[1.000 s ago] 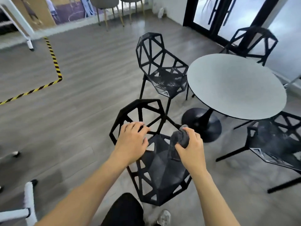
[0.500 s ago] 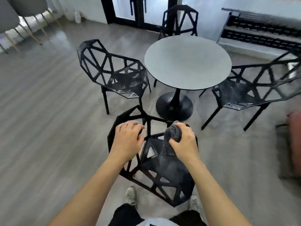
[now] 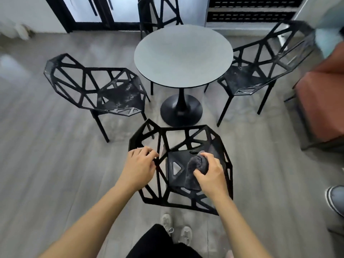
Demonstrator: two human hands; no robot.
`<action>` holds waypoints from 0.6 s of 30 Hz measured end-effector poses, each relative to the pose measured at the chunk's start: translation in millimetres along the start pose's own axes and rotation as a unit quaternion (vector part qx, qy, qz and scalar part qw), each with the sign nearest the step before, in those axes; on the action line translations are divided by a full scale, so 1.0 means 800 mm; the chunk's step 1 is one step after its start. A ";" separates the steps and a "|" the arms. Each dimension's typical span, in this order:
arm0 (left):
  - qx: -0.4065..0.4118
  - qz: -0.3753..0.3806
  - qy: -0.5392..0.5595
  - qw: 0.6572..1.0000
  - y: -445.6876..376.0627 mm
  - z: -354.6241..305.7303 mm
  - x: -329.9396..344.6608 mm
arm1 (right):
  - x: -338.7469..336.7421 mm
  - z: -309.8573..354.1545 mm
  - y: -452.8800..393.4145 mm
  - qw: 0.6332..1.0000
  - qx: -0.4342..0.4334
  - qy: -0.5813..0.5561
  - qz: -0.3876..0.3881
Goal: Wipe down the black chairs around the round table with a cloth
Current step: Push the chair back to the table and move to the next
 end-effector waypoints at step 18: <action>0.318 0.230 -0.235 0.889 -0.144 0.201 0.065 | 0.221 0.092 0.010 0.978 0.202 -0.024 0.038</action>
Point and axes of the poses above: each hand's wrist, its own y-axis away from the middle knuckle, its own x-axis out of the palm, z = x × y, the point moved 5 cm from there along -y, towards the middle knuckle, and after that the axes turned 3 degrees about z, right-handed, at the moved point
